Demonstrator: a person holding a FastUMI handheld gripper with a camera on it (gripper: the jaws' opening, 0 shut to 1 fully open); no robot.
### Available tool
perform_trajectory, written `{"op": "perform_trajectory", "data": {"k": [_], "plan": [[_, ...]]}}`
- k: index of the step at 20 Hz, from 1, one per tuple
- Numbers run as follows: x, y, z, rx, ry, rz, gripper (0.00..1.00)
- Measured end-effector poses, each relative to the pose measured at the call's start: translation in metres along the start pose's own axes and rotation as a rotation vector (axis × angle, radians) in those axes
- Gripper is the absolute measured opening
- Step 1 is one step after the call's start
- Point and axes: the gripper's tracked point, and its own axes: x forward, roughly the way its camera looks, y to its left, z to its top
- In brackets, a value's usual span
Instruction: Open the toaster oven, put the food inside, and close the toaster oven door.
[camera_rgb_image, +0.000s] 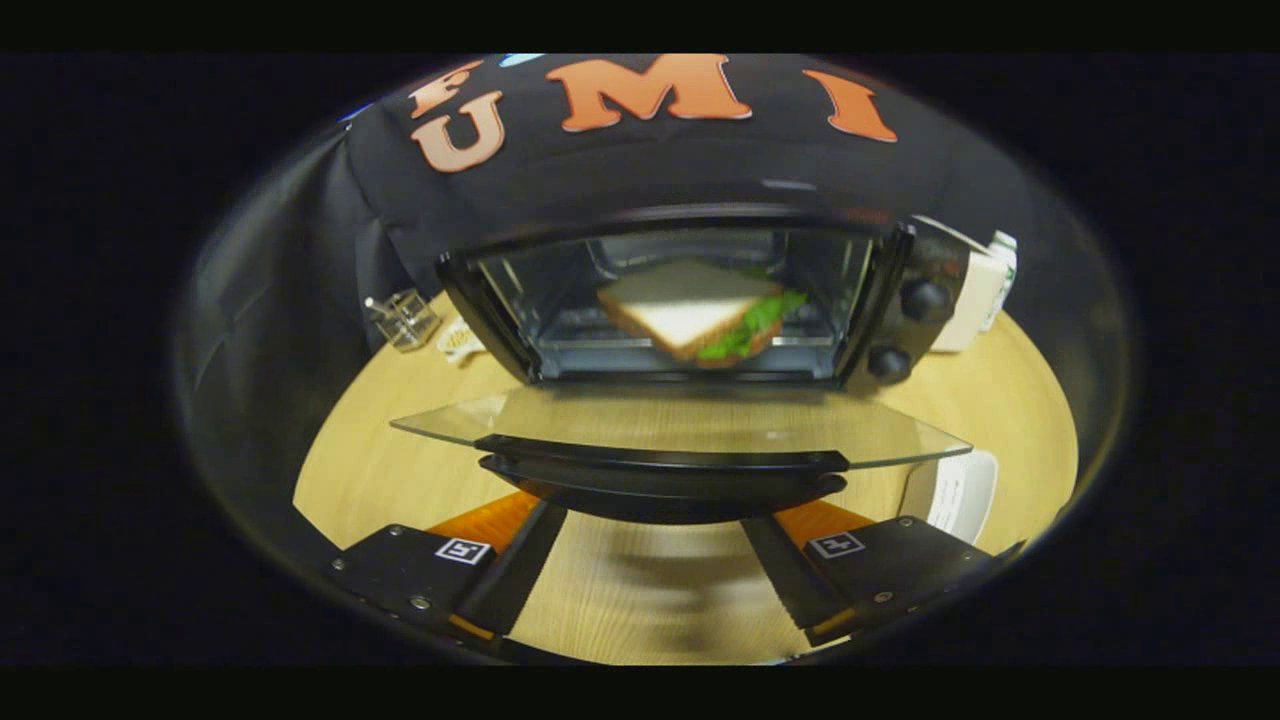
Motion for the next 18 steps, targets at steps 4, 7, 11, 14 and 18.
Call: {"op": "perform_trajectory", "data": {"k": [4, 7, 11, 14, 18], "plan": [[0.008, -0.006, 0.054, -0.009, -0.072, -0.013, 0.99], [0.018, -0.010, 0.064, -0.005, -0.076, -0.022, 0.99], [0.025, -0.010, 0.080, -0.009, -0.098, -0.031, 0.99], [0.026, -0.008, 0.100, 0.014, -0.135, -0.031, 0.99], [0.017, -0.008, 0.097, -0.018, -0.123, -0.043, 0.99]]}}
